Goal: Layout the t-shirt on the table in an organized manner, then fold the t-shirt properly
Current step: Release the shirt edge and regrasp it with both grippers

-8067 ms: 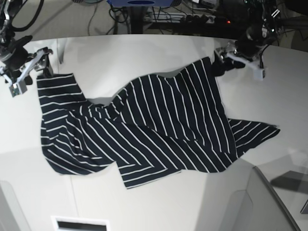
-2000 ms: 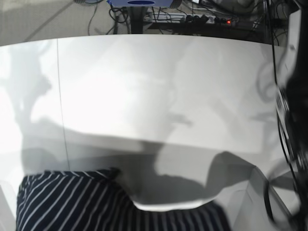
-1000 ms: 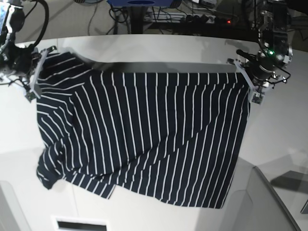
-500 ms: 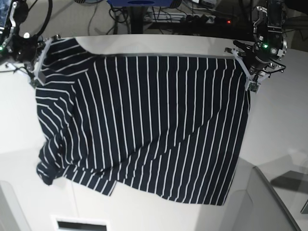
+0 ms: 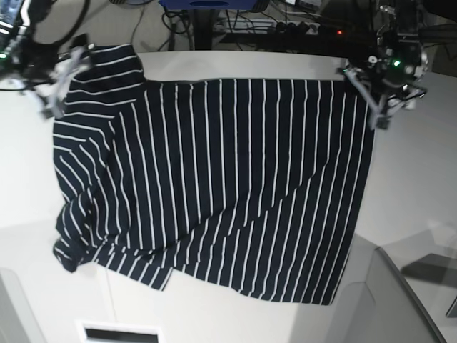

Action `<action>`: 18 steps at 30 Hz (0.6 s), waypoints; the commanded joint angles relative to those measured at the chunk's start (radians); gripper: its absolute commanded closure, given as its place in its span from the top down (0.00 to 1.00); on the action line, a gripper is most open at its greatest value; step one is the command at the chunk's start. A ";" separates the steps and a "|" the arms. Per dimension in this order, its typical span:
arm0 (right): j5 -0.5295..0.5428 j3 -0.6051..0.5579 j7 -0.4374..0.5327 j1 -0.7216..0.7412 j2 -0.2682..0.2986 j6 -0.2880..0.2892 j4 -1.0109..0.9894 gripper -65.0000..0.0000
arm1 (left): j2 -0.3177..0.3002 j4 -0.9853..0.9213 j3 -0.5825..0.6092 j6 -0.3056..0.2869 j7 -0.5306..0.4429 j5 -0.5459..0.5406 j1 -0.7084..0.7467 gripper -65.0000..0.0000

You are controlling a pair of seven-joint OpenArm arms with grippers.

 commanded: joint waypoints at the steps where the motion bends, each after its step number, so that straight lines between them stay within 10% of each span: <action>1: 0.009 0.031 0.006 0.000 0.007 0.002 0.045 0.78 | 0.005 0.031 -0.053 0.008 -0.013 -0.003 -0.001 0.85; 8: 0.011 0.026 0.107 0.149 0.066 0.002 -0.035 0.63 | 0.049 0.100 -0.207 0.004 -0.018 -0.013 -0.093 0.80; 10: 0.008 -0.004 0.178 0.211 0.087 0.002 -0.149 0.36 | 0.065 0.086 -0.144 0.002 -0.018 -0.011 -0.139 0.59; 13: 0.008 -0.043 0.213 0.297 0.113 0.002 -0.331 0.00 | 0.066 0.023 -0.029 0.004 -0.019 -0.003 -0.212 0.00; 18: 0.008 -0.053 0.296 0.366 0.144 0.002 -0.549 0.02 | 0.069 -0.149 0.075 0.008 -0.025 -0.002 -0.303 0.00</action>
